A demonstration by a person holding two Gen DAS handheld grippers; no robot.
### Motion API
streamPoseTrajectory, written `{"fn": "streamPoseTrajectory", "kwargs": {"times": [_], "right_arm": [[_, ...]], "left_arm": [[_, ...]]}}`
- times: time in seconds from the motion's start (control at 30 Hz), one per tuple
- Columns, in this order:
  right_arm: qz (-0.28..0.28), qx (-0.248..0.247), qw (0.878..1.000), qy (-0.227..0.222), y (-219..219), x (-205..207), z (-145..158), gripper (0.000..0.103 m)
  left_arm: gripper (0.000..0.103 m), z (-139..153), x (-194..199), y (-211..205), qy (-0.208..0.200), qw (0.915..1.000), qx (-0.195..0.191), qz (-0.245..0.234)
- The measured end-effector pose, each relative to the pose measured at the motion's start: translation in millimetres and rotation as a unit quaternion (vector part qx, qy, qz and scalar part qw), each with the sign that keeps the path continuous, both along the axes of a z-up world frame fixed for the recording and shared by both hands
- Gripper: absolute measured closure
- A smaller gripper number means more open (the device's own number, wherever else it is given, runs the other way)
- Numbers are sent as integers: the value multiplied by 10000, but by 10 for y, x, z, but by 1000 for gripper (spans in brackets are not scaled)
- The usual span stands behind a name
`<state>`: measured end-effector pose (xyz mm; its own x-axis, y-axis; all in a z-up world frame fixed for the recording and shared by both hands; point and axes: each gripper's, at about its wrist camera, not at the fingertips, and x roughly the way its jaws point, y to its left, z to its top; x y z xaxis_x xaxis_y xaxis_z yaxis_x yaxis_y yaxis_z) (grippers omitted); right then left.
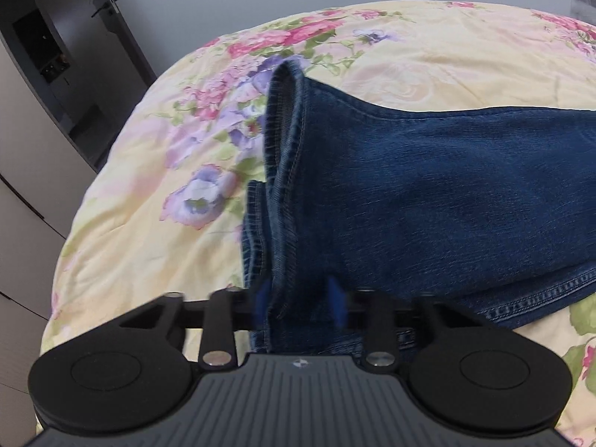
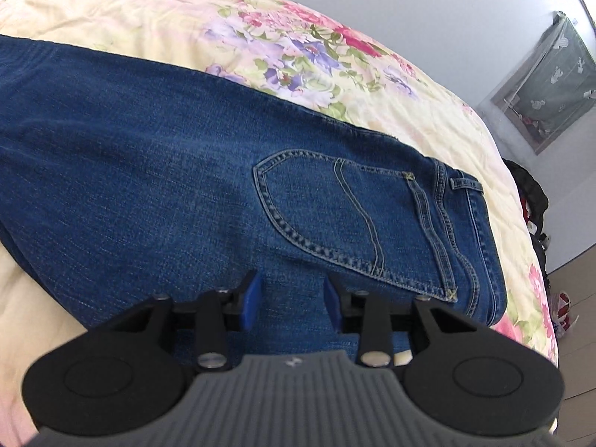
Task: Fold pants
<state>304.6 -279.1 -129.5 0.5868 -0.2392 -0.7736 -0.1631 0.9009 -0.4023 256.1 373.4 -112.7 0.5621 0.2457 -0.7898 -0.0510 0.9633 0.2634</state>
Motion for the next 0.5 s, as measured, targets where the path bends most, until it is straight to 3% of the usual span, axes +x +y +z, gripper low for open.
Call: {"fn": "streamPoseTrajectory", "kwargs": {"times": [0.03, 0.07, 0.27, 0.37, 0.5], "right_arm": [[5, -45, 10000, 5, 8, 13, -19, 70], [11, -87, 10000, 1, 17, 26, -35, 68], [-15, -234, 9997, -31, 32, 87, -89, 65], [-47, -225, 9997, -49, 27, 108, -103, 65], [-57, -201, 9997, -113, 16, 98, -119, 64]], "left_arm": [[89, 21, 6, -18, 3, 10000, 1, 20], [93, 56, 11, -23, 15, 10000, -45, 11], [95, 653, 39, 88, 10, 9989, -282, 382], [95, 924, 60, 121, 86, 9985, -430, 340], [96, 556, 184, 183, 948, 9943, -77, 489]]}}
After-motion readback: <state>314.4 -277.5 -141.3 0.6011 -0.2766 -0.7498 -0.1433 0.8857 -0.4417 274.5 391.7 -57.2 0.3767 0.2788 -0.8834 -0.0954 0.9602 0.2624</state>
